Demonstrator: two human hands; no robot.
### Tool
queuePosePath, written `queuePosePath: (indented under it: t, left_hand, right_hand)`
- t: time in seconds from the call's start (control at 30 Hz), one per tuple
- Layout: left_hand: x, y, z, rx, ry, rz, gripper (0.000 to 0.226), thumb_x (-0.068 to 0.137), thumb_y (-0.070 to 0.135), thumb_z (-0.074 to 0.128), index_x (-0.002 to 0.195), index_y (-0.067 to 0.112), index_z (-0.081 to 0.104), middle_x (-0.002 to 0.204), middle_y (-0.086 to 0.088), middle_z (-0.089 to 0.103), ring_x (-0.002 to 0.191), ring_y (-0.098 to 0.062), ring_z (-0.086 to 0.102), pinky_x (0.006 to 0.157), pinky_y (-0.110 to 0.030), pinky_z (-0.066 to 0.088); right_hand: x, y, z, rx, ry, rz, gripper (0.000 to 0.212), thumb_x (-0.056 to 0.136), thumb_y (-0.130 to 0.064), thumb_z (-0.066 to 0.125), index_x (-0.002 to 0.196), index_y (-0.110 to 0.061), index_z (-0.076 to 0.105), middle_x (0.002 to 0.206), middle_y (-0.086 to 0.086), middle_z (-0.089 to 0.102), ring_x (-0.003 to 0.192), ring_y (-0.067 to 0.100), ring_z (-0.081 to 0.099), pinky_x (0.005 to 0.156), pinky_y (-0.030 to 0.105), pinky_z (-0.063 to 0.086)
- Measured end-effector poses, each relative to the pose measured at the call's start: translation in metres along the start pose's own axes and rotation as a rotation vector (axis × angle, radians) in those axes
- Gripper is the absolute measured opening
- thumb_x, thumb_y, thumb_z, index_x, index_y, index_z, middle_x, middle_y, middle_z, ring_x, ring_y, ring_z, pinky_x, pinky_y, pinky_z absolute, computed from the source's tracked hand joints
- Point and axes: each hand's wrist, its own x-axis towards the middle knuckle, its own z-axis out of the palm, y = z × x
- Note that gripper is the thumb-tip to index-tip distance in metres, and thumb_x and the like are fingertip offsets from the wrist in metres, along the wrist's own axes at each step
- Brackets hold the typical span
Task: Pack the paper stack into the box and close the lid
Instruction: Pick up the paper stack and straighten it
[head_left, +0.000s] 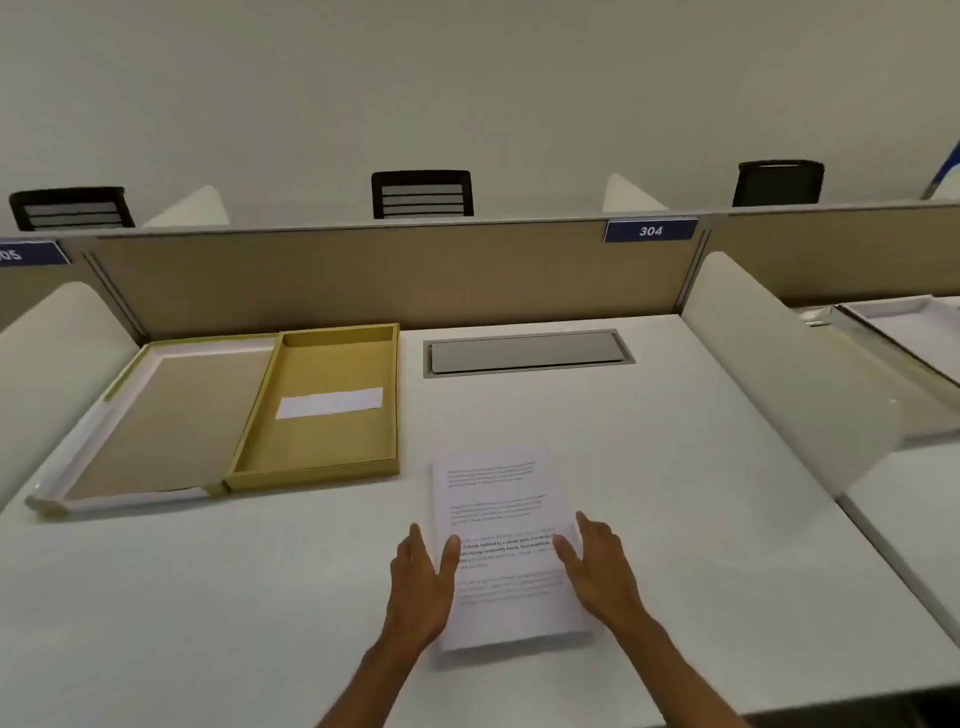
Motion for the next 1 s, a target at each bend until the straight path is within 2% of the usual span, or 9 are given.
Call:
queuePosePath:
  t: [0.17, 0.23, 0.3, 0.33, 0.43, 0.5, 0.7, 0.87, 1.0]
  left_hand:
    - [0.011, -0.006, 0.014, -0.078, -0.013, -0.261, 0.078, 0.097, 0.056, 0.04, 0.15, -0.001, 0.03, 0.152, -0.022, 0.04, 0.137, -0.036, 0.042, 0.112, -0.044, 0.037]
    - [0.013, -0.002, 0.017, -0.173, -0.033, -0.303, 0.07, 0.097, 0.051, 0.047, 0.143, -0.003, 0.04, 0.143, -0.021, 0.051, 0.126, -0.036, 0.054, 0.102, -0.042, 0.046]
    - [0.02, 0.001, 0.015, -0.337, -0.042, -0.366, 0.066, 0.093, 0.048, 0.056, 0.135, -0.002, 0.048, 0.132, -0.019, 0.059, 0.11, -0.033, 0.061, 0.091, -0.04, 0.052]
    - [0.024, 0.002, 0.013, -0.445, -0.045, -0.405, 0.064, 0.089, 0.047, 0.059, 0.13, -0.001, 0.052, 0.125, -0.018, 0.063, 0.102, -0.032, 0.063, 0.084, -0.039, 0.054]
    - [0.033, 0.004, 0.005, -0.72, -0.092, -0.511, 0.037, 0.09, 0.036, 0.059, 0.108, 0.003, 0.061, 0.097, -0.018, 0.068, 0.079, -0.031, 0.065, 0.064, -0.033, 0.051]
    - [0.04, 0.002, 0.001, -0.788, -0.098, -0.561, 0.032, 0.093, 0.03, 0.057, 0.103, 0.0, 0.059, 0.088, -0.019, 0.064, 0.077, -0.031, 0.061, 0.069, -0.035, 0.049]
    - [0.049, 0.0, -0.004, -0.711, -0.167, -0.575, 0.024, 0.093, 0.022, 0.055, 0.092, -0.002, 0.057, 0.077, -0.017, 0.064, 0.068, -0.028, 0.059, 0.067, -0.035, 0.048]
    - [0.056, -0.005, -0.003, -0.669, -0.145, -0.459, 0.028, 0.093, 0.023, 0.06, 0.104, -0.002, 0.064, 0.092, -0.017, 0.073, 0.081, -0.031, 0.068, 0.069, -0.035, 0.054]
    - [0.064, -0.005, -0.006, -0.607, -0.161, -0.369, 0.031, 0.093, 0.03, 0.064, 0.113, 0.007, 0.06, 0.099, -0.015, 0.075, 0.085, -0.032, 0.072, 0.064, -0.035, 0.056]
  right_hand:
    - [0.011, 0.009, 0.01, 0.009, -0.014, 0.161, 0.06, 0.099, -0.05, 0.045, 0.141, -0.007, 0.048, 0.138, 0.011, 0.055, 0.126, 0.027, 0.054, 0.103, 0.037, 0.043]
    - [0.014, 0.006, 0.01, 0.038, -0.006, 0.207, 0.041, 0.098, -0.046, 0.049, 0.111, -0.009, 0.06, 0.111, 0.008, 0.062, 0.105, 0.025, 0.059, 0.088, 0.032, 0.043]
    - [0.018, 0.001, 0.005, 0.122, 0.007, 0.268, 0.033, 0.096, -0.043, 0.053, 0.078, -0.016, 0.048, 0.084, 0.0, 0.054, 0.082, 0.021, 0.053, 0.072, 0.029, 0.037]
    - [0.022, 0.0, 0.004, 0.163, 0.002, 0.306, 0.035, 0.095, -0.042, 0.055, 0.076, -0.015, 0.047, 0.082, 0.0, 0.055, 0.079, 0.021, 0.054, 0.07, 0.029, 0.038]
    - [0.037, 0.005, 0.003, 0.347, -0.012, 0.402, 0.048, 0.086, -0.047, 0.061, 0.106, -0.004, 0.06, 0.108, 0.012, 0.067, 0.097, 0.03, 0.066, 0.083, 0.036, 0.054]
    - [0.046, 0.009, 0.003, 0.455, -0.037, 0.452, 0.06, 0.079, -0.047, 0.066, 0.118, -0.003, 0.059, 0.113, 0.015, 0.068, 0.097, 0.033, 0.068, 0.087, 0.045, 0.058]
    - [0.06, 0.01, 0.001, 0.603, -0.182, 0.475, 0.061, 0.068, -0.038, 0.076, 0.114, 0.0, 0.066, 0.101, 0.017, 0.075, 0.086, 0.035, 0.074, 0.081, 0.049, 0.061]
    - [0.054, -0.002, -0.015, 0.59, -0.217, 0.432, 0.04, 0.086, -0.031, 0.072, 0.111, 0.001, 0.067, 0.098, 0.015, 0.076, 0.082, 0.03, 0.073, 0.064, 0.033, 0.057]
    - [0.057, -0.006, -0.029, 0.558, -0.279, 0.341, 0.024, 0.096, -0.03, 0.063, 0.101, -0.006, 0.061, 0.092, 0.012, 0.073, 0.077, 0.026, 0.07, 0.062, 0.032, 0.052]
